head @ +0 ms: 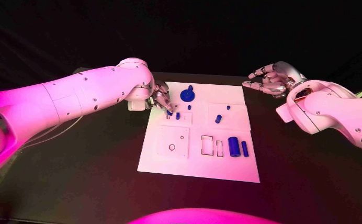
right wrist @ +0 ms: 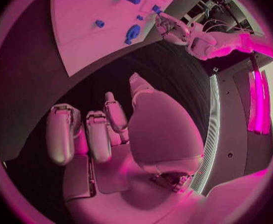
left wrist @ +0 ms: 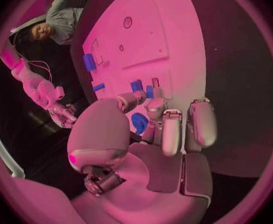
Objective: Assemble the parts on the task board
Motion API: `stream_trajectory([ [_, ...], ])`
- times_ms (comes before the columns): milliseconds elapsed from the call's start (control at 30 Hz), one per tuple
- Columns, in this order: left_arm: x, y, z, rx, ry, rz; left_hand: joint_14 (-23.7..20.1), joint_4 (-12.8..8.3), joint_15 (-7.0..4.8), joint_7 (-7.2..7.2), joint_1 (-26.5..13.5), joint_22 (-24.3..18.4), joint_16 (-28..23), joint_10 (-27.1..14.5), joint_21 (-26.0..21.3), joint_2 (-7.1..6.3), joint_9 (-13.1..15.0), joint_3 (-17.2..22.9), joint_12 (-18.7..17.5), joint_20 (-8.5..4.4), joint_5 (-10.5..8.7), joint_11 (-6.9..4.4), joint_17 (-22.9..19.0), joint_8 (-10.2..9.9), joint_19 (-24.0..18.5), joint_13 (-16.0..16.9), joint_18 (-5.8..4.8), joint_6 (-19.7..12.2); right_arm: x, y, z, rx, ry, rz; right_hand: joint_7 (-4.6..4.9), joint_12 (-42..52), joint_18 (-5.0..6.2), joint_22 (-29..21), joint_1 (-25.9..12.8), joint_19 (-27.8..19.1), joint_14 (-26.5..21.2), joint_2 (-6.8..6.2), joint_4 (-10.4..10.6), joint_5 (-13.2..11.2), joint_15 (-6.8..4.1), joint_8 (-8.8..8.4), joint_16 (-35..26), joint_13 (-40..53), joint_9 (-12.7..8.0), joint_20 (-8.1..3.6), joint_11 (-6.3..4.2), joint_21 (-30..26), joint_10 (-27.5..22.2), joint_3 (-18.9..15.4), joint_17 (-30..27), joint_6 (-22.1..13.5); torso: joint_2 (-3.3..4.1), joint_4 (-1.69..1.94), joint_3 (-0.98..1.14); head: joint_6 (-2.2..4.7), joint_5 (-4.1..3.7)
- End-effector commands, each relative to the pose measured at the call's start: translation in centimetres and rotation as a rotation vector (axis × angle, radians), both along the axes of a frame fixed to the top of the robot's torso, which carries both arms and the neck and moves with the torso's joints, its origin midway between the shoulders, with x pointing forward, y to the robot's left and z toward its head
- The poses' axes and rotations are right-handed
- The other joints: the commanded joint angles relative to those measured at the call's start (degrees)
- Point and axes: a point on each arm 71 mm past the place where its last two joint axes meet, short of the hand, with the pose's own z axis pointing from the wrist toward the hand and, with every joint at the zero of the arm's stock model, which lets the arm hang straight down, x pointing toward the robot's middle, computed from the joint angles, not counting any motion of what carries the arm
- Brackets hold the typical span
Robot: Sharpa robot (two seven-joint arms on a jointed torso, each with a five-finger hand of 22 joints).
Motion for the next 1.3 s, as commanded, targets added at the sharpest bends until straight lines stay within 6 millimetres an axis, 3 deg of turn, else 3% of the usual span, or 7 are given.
stream_trajectory([
  [33,-0.10,-0.08,-0.04,0.004,-0.008,-0.002,6.1,-2.9,-1.09,-1.94,0.2,1.1,1.2,5.0,1.1,0.80,8.5,8.7,1.1,-0.34,2.53,-1.68,15.8,5.8,1.3,1.0,-0.95,3.0,-0.05,0.09,-0.01,-0.001,-0.001,0.006,-0.06,0.0,0.34,9.4,-1.6,2.4,4.7,0.70,0.1,0.3,-0.25,0.91,-0.8,-0.2,-0.3,-0.50,0.01,-0.8,-0.6,-1.0,10.1,-0.7,-0.01,0.02,0.00,-0.14,0.06],
  [1300,-0.73,0.64,-0.90,0.032,-0.003,-0.008,6.1,-3.0,-1.20,-2.11,-0.4,1.2,1.2,5.2,1.2,0.68,8.9,9.1,1.2,-0.45,2.68,-1.83,15.8,6.1,1.5,1.2,-0.99,3.2,-0.11,0.02,0.01,-0.001,-0.003,0.008,-0.06,0.0,0.34,9.4,-1.6,2.4,4.7,0.70,0.1,0.3,-0.25,0.91,-0.8,-0.2,-0.3,-0.50,0.01,-0.8,-0.6,-1.0,10.1,-0.7,-0.02,-0.03,0.00,-0.37,0.28],
])
